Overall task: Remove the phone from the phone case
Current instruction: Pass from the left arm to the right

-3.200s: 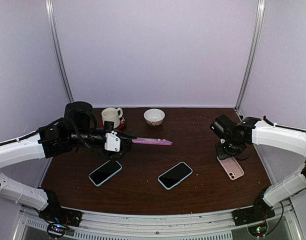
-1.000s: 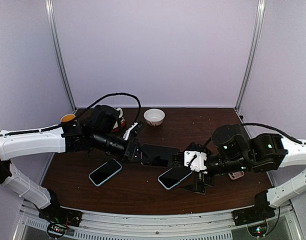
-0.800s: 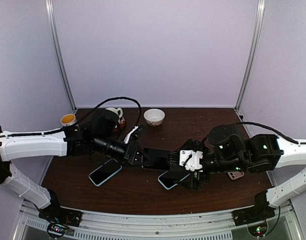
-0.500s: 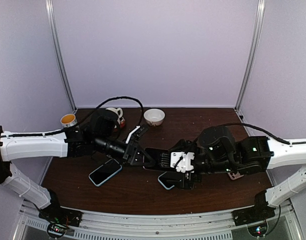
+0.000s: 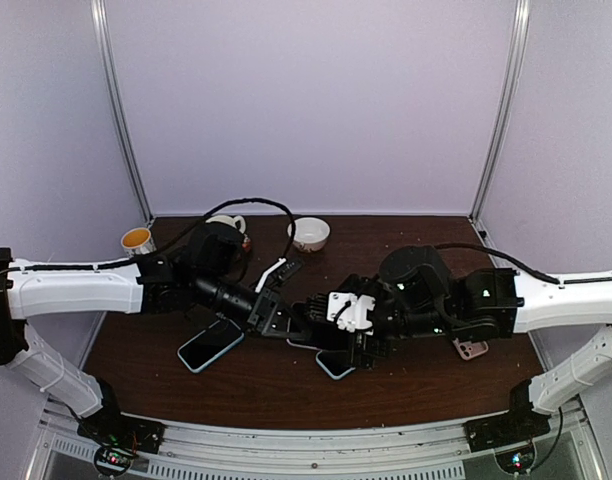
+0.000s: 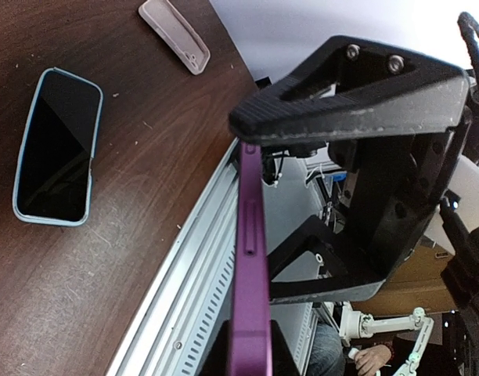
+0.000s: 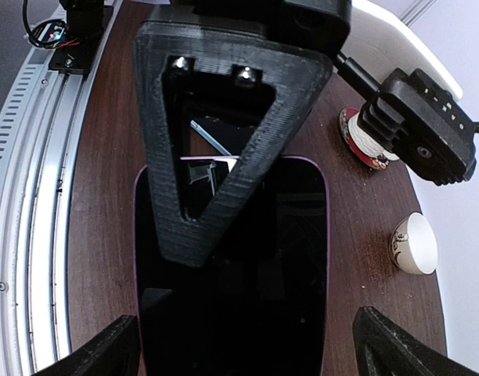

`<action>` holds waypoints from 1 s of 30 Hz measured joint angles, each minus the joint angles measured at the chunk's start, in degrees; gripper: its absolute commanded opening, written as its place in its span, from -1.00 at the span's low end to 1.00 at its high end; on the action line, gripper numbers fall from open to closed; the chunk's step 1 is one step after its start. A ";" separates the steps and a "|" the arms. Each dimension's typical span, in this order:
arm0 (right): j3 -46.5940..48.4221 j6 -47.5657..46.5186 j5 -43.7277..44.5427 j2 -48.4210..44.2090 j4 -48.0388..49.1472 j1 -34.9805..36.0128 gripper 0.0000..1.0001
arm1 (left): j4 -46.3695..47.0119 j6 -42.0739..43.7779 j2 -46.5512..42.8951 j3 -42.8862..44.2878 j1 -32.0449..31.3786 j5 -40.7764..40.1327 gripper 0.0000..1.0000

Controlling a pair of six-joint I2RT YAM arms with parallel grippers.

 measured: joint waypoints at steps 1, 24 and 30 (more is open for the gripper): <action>0.00 0.15 -0.15 0.00 0.09 -0.17 0.85 | -0.07 0.26 0.15 0.22 0.00 0.22 -1.00; 0.52 3.58 -2.23 1.22 -2.21 -0.76 -0.15 | -1.55 1.62 1.99 1.81 0.02 1.33 -0.63; 0.39 8.87 -1.11 0.11 -3.56 -2.16 -0.24 | -2.45 2.69 3.23 4.50 0.11 1.01 0.01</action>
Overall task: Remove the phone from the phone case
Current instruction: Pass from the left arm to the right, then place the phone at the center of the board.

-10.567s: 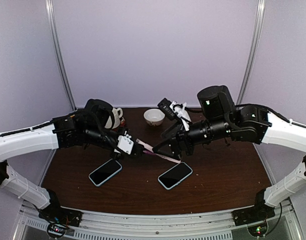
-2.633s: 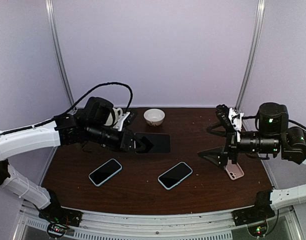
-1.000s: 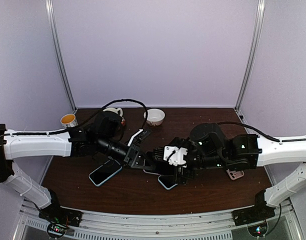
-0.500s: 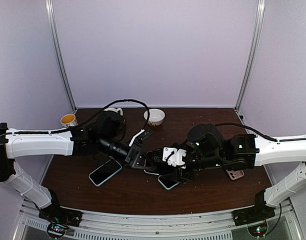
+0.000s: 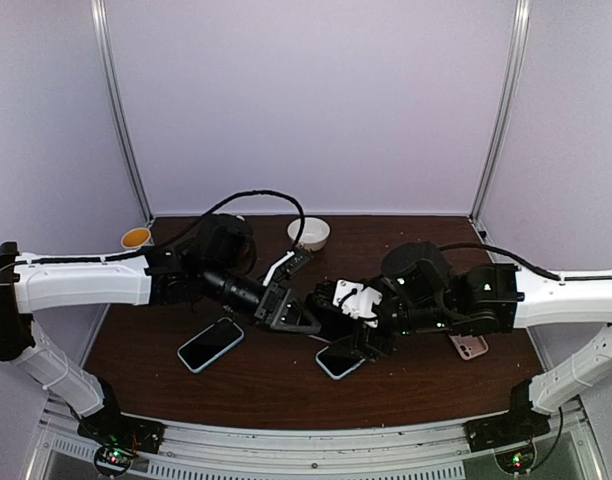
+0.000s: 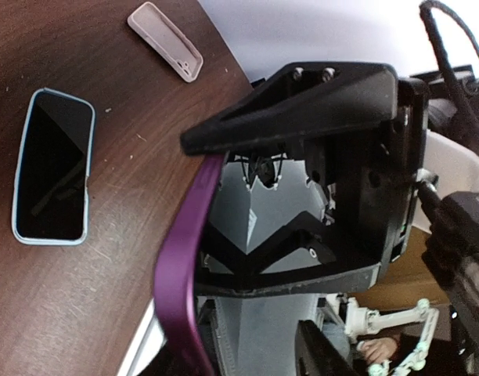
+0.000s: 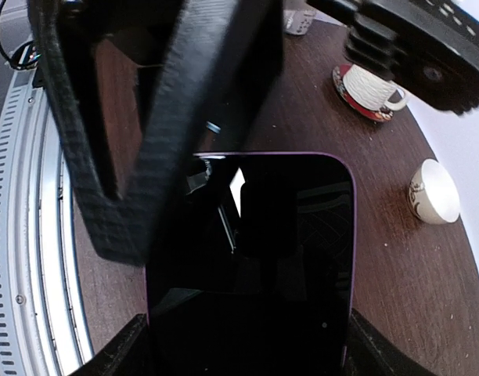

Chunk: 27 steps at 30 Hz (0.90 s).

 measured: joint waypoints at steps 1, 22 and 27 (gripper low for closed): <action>-0.37 0.90 0.28 -0.66 -0.11 -0.55 -0.24 | -0.04 0.13 0.02 0.31 0.04 -0.17 0.07; -11.06 17.77 2.99 -16.02 -2.64 -14.45 -0.27 | -17.88 13.66 0.22 7.80 5.57 -28.33 0.95; -11.06 20.74 3.37 -15.52 -3.80 -19.47 -0.25 | -19.37 14.43 0.37 4.52 9.97 -34.34 0.94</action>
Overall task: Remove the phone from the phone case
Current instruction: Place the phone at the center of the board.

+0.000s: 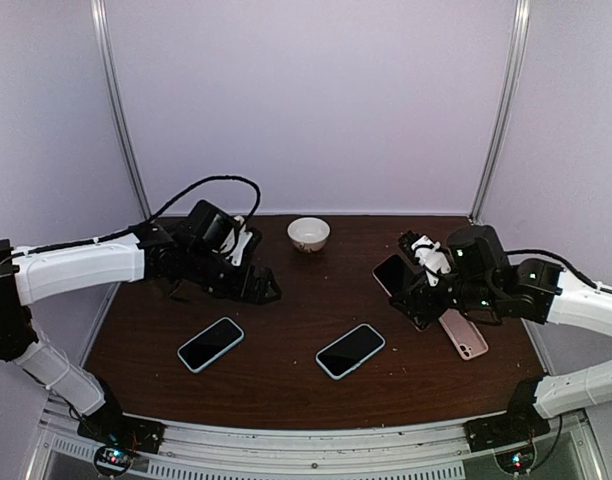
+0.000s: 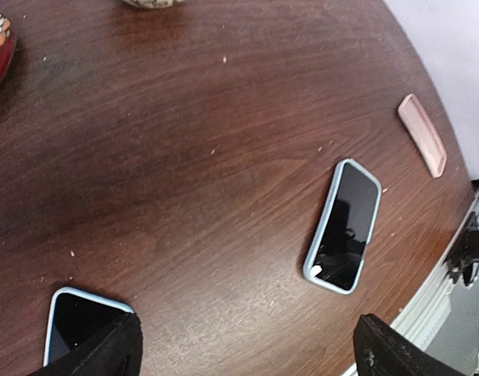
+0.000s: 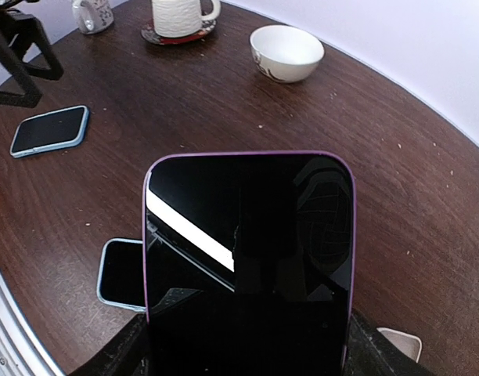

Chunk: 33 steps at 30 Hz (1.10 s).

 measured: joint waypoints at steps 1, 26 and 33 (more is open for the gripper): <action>0.02 0.46 0.07 0.39 -0.31 -0.76 -0.25 | -0.59 0.28 0.24 -0.09 -0.07 -0.55 0.94; 23.50 11.82 -7.54 35.80 -10.54 -16.92 -0.30 | 5.31 7.58 -2.38 -17.49 -8.83 -23.93 0.95; 31.82 12.94 -7.21 44.13 -13.35 -20.20 -0.28 | 10.60 9.03 -3.58 -21.73 -8.85 -26.58 0.95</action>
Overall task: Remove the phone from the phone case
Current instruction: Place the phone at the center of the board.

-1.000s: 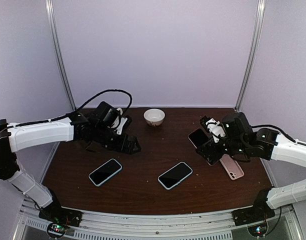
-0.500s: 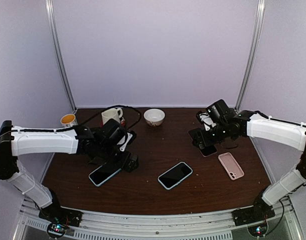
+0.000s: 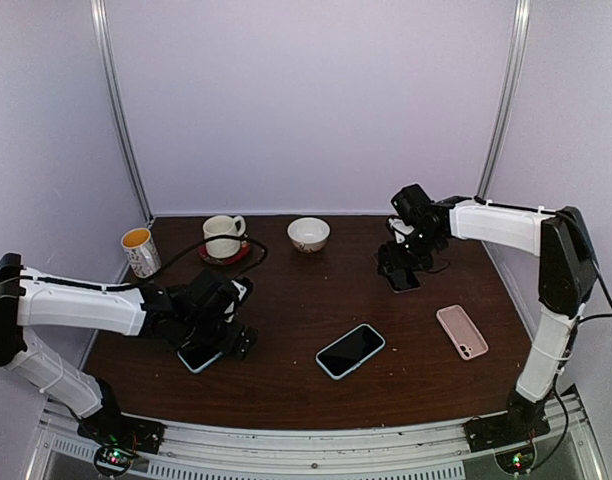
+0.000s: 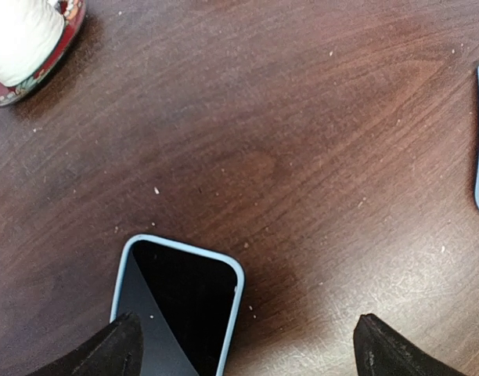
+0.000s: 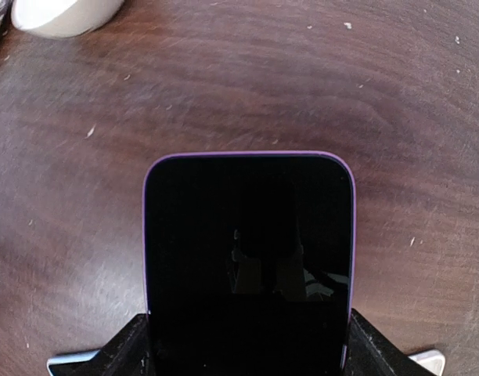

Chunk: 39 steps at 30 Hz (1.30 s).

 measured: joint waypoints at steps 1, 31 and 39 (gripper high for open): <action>1.75 0.09 0.11 1.57 -0.72 -0.68 -0.28 | 0.57 0.17 -0.50 -0.37 0.00 -0.15 0.95; 16.44 2.36 -0.72 22.18 -5.64 -7.80 0.58 | 4.50 2.51 -0.61 -0.90 -0.11 -0.22 0.95; 8.20 3.32 -1.42 16.94 -2.34 -7.63 0.78 | 2.71 2.62 1.40 1.49 -4.02 -2.84 0.95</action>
